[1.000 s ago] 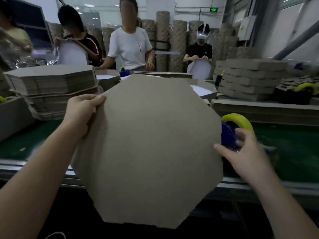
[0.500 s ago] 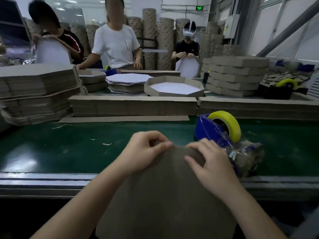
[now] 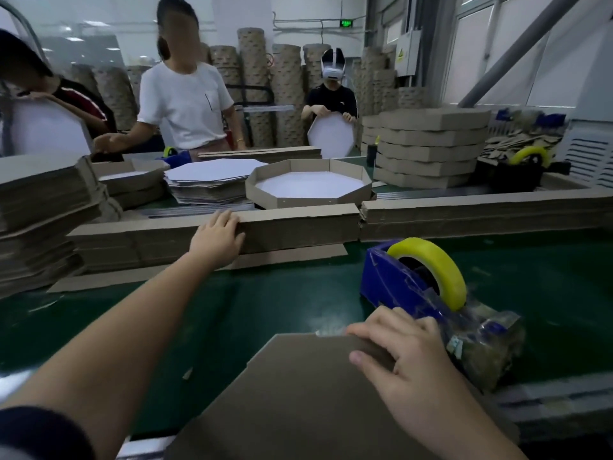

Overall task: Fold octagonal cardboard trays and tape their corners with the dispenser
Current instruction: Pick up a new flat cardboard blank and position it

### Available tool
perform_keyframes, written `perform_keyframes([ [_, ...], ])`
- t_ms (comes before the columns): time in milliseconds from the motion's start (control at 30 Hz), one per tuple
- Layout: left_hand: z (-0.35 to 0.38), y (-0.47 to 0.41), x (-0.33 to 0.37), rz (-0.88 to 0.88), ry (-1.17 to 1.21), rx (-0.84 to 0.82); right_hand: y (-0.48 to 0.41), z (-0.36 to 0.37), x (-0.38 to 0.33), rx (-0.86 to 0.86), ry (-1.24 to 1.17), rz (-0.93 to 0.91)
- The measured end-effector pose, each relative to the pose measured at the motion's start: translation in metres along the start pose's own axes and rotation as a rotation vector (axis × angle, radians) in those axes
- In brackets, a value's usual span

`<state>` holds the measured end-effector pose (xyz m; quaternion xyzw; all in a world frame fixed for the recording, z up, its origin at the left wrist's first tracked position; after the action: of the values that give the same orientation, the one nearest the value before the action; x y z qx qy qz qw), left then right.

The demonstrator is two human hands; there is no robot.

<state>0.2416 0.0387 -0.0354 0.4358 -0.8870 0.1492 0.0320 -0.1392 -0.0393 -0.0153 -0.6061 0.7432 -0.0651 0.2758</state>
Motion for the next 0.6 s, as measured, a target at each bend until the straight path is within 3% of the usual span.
perform_keyframes([
  [200,-0.01,-0.029,-0.003,0.042,-0.181,0.142,-0.011,0.002,0.002,-0.022,-0.003,0.006],
  [267,-0.014,-0.028,0.004,0.079,-0.195,0.113,-0.012,0.002,0.002,-0.015,-0.009,0.014],
  [433,-0.024,-0.018,0.016,0.206,-0.505,0.101,-0.012,0.0,-0.001,-0.005,-0.017,0.005],
  [600,-0.035,-0.012,0.024,0.21,-0.545,0.12,-0.01,-0.002,-0.003,-0.009,-0.006,0.002],
])
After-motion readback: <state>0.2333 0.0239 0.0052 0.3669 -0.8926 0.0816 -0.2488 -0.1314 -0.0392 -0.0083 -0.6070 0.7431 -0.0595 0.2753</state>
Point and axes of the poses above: each hand's wrist, its own y-axis away from the middle knuckle, its own z-axis out of the palm, x = y × z, the point moved 9 cm from there along -y, towards the middle knuckle, and after that the axes turned 11 degrees about y, right-handed, at the moved point
